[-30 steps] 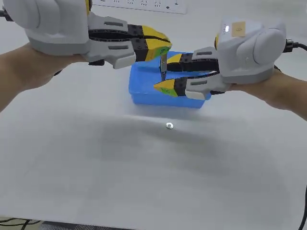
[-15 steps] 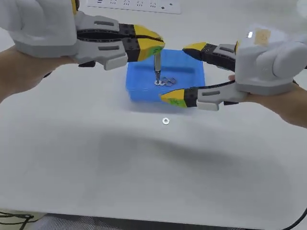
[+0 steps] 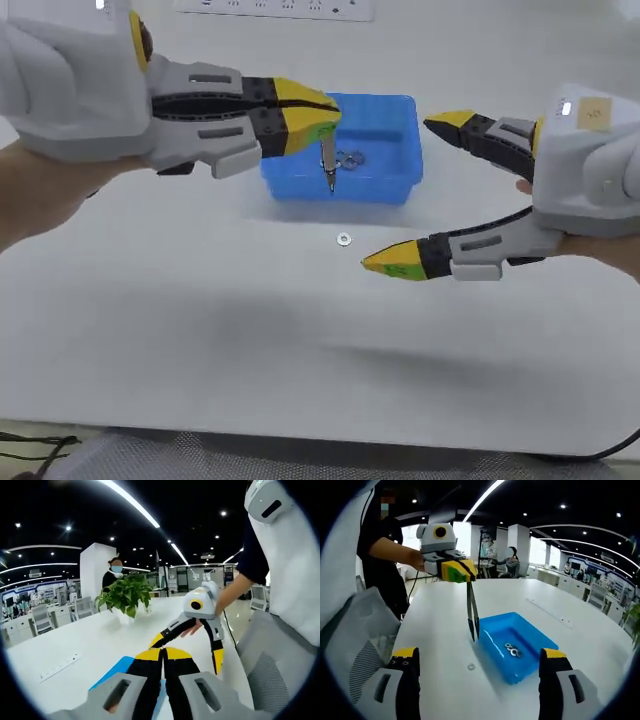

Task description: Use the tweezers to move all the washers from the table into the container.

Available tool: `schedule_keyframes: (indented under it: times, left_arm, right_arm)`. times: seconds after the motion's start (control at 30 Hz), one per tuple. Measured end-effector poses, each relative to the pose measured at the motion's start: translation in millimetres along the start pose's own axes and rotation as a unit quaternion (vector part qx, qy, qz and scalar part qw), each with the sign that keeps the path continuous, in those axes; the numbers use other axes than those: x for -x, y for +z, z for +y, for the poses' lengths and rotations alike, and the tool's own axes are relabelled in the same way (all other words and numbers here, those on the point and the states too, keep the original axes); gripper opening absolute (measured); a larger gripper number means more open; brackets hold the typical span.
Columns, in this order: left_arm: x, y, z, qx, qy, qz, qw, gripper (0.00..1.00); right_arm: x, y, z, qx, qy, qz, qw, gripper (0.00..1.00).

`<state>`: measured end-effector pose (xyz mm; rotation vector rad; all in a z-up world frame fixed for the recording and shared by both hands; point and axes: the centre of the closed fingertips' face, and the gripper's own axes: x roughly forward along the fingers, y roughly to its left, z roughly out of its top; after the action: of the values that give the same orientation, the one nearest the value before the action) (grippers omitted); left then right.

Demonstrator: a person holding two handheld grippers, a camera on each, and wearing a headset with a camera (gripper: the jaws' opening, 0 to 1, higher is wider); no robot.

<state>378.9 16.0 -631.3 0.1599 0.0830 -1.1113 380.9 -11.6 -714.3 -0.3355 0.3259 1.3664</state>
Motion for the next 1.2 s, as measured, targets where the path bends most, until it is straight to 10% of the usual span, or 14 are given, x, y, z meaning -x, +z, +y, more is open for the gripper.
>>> schedule_keyframes:
  times: [0.47, 1.2]
  left_arm:
    - [-13.5, -14.5, -32.5, 0.005, -0.007, 0.012, 0.9999, 0.04]
    - [-19.1, -48.3, -17.4, 0.013, -0.002, 0.025, 0.9996, 0.04]
  right_arm:
    - [22.2, -24.9, 18.1, -0.029, 0.021, 0.019, 0.9992, 1.00]
    - [23.0, -54.6, 37.2, -0.065, 0.050, 0.037, 0.9960, 1.00]
